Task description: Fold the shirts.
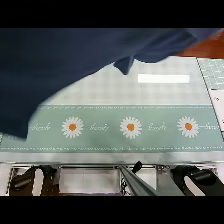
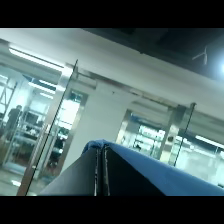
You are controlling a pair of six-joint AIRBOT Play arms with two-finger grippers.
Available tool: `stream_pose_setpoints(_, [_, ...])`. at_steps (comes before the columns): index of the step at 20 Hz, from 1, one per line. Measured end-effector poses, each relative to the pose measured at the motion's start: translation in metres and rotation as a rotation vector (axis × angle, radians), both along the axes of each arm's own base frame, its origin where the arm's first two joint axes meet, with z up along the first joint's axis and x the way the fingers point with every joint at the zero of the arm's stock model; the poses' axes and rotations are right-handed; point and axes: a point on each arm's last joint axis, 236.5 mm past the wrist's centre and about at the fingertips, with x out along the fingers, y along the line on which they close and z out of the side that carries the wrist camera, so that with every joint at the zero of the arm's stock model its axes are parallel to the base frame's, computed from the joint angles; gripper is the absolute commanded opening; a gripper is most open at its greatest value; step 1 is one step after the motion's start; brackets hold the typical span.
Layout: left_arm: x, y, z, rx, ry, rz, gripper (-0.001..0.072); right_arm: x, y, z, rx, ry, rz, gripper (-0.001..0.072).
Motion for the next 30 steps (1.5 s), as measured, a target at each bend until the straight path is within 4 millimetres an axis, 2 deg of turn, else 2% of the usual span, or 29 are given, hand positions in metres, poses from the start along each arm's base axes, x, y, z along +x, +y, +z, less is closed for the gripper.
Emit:
stream_pose_setpoints(2, [0.0, -0.009, -0.012, 0.02, 0.079, -0.016, 0.0022, -0.015, -0.003, 0.0, 0.01, 0.016, 0.005, 0.0023])
stream_pose_setpoints(4, [0.006, -0.017, -0.033, 0.03, 0.187, -0.035, 0.0022, -0.021, -0.002, -0.015, 0.005, 0.085, 0.011, 0.0023])
stream_pose_setpoints(7, [0.014, -0.027, -0.074, 0.04, 0.372, -0.069, 0.0022, -0.021, -0.011, -0.05, -0.033, 0.233, -0.029, 0.0023])
stream_pose_setpoints(10, [0.023, -0.034, -0.122, 0.038, 0.579, -0.108, 0.0022, -0.018, -0.034, -0.089, -0.08, 0.391, -0.13, 0.0023])
stream_pose_setpoints(13, [0.041, -0.032, -0.176, 0.016, 0.792, -0.147, 0.0021, 0.0, -0.054, -0.129, -0.152, 0.555, -0.229, 0.0021])
stream_pose_setpoints(15, [0.061, -0.025, -0.214, -0.009, 0.923, -0.171, 0.0021, 0.027, -0.058, -0.16, -0.226, 0.673, -0.262, 0.0021])
stream_pose_setpoints(18, [0.099, -0.02, -0.278, -0.062, 1.097, -0.251, 0.0022, 0.083, -0.055, -0.218, -0.333, 0.861, -0.276, 0.0021])
stream_pose_setpoints(21, [0.141, -0.013, -0.33, -0.126, 1.194, -0.324, 0.0022, 0.146, -0.043, -0.282, -0.418, 1.0, -0.253, 0.0021])
stream_pose_setpoints(25, [0.196, 0.007, -0.391, -0.194, 1.29, -0.351, 0.0022, 0.224, -0.018, -0.364, -0.462, 1.075, -0.187, 0.0021])
stream_pose_setpoints(28, [0.233, 0.019, -0.439, -0.21, 1.365, -0.364, 0.0022, 0.267, 0.002, -0.409, -0.422, 1.072, -0.133, 0.0021])
stream_pose_setpoints(30, [0.25, 0.019, -0.478, -0.211, 1.44, -0.393, 0.0022, 0.287, 0.011, -0.428, -0.377, 1.059, -0.113, 0.0021])
